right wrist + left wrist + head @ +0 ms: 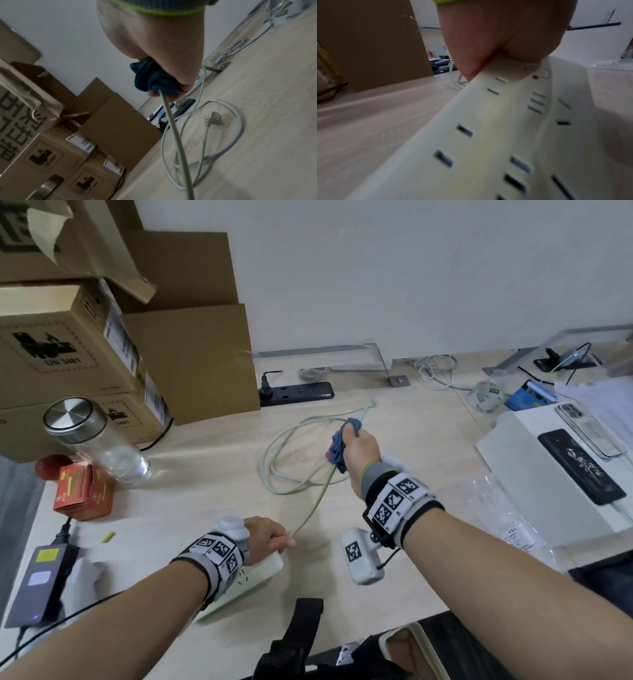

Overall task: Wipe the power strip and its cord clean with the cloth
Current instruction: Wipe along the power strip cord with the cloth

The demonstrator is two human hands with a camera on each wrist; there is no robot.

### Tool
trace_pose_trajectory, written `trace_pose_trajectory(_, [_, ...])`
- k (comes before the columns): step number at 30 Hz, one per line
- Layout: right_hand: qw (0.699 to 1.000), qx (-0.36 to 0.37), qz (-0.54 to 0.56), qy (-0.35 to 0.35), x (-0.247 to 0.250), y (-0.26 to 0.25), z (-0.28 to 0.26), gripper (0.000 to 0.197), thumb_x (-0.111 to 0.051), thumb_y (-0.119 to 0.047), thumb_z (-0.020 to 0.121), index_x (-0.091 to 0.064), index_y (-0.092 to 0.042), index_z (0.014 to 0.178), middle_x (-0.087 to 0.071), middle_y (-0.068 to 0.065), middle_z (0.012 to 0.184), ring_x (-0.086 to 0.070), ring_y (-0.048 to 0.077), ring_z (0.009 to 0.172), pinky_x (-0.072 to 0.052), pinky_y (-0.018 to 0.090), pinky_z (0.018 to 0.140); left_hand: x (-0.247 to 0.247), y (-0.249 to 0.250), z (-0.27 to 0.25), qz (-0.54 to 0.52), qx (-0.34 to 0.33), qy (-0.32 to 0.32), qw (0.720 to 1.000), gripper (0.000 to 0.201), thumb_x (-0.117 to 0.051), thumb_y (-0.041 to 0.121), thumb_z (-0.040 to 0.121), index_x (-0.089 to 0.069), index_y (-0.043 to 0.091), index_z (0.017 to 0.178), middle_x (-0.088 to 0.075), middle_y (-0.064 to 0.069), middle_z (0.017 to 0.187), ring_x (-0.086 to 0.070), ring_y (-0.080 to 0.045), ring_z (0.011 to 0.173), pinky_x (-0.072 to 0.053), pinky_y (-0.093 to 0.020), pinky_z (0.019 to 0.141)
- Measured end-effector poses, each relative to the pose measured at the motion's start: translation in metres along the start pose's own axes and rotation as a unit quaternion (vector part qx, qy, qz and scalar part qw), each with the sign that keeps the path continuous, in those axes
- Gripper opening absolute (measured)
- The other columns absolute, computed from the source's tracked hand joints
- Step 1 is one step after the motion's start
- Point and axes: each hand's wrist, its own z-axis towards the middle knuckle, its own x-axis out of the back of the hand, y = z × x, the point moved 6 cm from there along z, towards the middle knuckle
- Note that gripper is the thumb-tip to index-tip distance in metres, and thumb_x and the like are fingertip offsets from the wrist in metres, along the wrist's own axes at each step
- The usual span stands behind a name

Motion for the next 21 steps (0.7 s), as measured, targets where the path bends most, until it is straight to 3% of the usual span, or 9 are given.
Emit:
trace_pose_trajectory(2, [1.000,0.003,0.006,-0.014,-0.001,0.010,0.000,0.039,-0.033,-0.010,0.102,-0.043,-0.009,0.065,-0.045,0.008,0.060,-0.039,0.017,0.049,-0.035,0.020,0.038,-0.005,-0.005,0.003,0.008,0.009,0.002,1.000,0.051,-0.036,0.069,0.084,-0.059,0.025,0.072,-0.061,0.008,0.069,-0.059,-0.015,0.069,-0.047,-0.030,0.067])
trace_pose_trajectory(4, [1.000,0.023,-0.004,-0.020,0.001,0.014,-0.003,0.034,-0.034,-0.012,0.103,-0.045,-0.007,0.071,-0.046,0.008,0.061,-0.041,0.019,0.051,-0.036,0.017,0.035,-0.004,-0.004,0.007,0.043,-0.007,0.018,0.999,0.061,-0.025,0.076,0.077,-0.063,0.029,0.088,-0.064,0.008,0.087,-0.060,-0.017,0.081,-0.047,-0.034,0.078])
trace_pose_trajectory(6, [0.999,0.047,-0.022,-0.016,0.003,0.013,-0.006,0.031,-0.036,-0.017,0.103,-0.049,-0.004,0.079,-0.050,0.009,0.064,-0.047,0.020,0.054,-0.041,0.015,0.036,0.010,0.005,0.011,0.034,-0.010,0.074,0.997,0.050,-0.031,0.069,0.084,-0.056,0.041,0.117,-0.058,0.011,0.116,-0.054,-0.017,0.105,-0.042,-0.037,0.094])
trace_pose_trajectory(8, [0.998,0.057,-0.026,-0.015,0.005,0.012,-0.009,0.029,-0.035,-0.018,0.104,-0.050,-0.003,0.084,-0.052,0.010,0.070,-0.049,0.020,0.055,-0.041,0.014,0.035,0.033,0.029,0.012,-0.082,-0.029,0.163,0.983,0.041,-0.046,0.050,0.092,-0.049,0.036,0.131,-0.055,0.009,0.130,-0.052,-0.016,0.114,-0.040,-0.037,0.101])
trace_pose_trajectory(11, [0.996,0.067,-0.050,-0.010,0.005,0.012,-0.013,0.026,-0.035,-0.018,0.103,-0.050,-0.003,0.088,-0.055,0.009,0.073,-0.051,0.017,0.055,-0.042,0.014,0.036,0.066,0.074,0.016,-0.242,-0.047,0.213,0.945,0.029,-0.048,0.025,0.096,-0.056,0.021,0.123,-0.063,0.003,0.118,-0.057,-0.011,0.089,-0.045,-0.025,0.082])
trace_pose_trajectory(15, [0.994,0.066,-0.081,0.012,0.007,0.008,-0.016,0.029,-0.037,-0.021,0.103,-0.054,-0.006,0.085,-0.058,0.007,0.072,-0.053,0.018,0.056,-0.047,0.019,0.046,0.072,0.099,0.022,-0.430,0.002,0.114,0.896,0.025,-0.038,0.025,0.100,-0.056,0.009,0.095,-0.061,-0.005,0.084,-0.050,-0.017,0.056,-0.039,-0.027,0.049])
trace_pose_trajectory(17, [0.996,0.039,-0.074,0.033,0.009,0.003,-0.015,0.027,-0.037,-0.019,0.102,-0.057,-0.003,0.093,-0.058,0.007,0.073,-0.054,0.022,0.063,-0.051,0.027,0.061,0.073,0.099,0.023,-0.439,0.005,0.126,0.889,0.036,-0.034,0.033,0.100,-0.054,0.008,0.084,-0.051,-0.005,0.073,-0.044,-0.019,0.053,-0.041,-0.031,0.054])
trace_pose_trajectory(19, [0.997,0.005,-0.067,0.039,0.009,-0.002,-0.006,0.030,-0.038,-0.021,0.101,-0.058,-0.001,0.090,-0.057,0.006,0.068,-0.054,0.022,0.061,-0.050,0.031,0.063,0.078,0.103,0.018,-0.425,-0.012,0.160,0.891,0.041,-0.033,0.037,0.101,-0.056,0.008,0.085,-0.047,0.000,0.074,-0.045,-0.018,0.057,-0.043,-0.028,0.059])
trace_pose_trajectory(21, [0.997,-0.022,-0.063,0.026,0.007,-0.007,0.001,0.034,-0.036,-0.024,0.100,-0.057,-0.002,0.085,-0.064,0.012,0.080,-0.057,0.025,0.067,-0.051,0.030,0.067,0.080,0.106,0.015,-0.448,-0.027,0.177,0.876,0.043,-0.033,0.040,0.100,-0.056,0.008,0.083,-0.043,0.003,0.071,-0.043,-0.015,0.062,-0.044,-0.025,0.061])
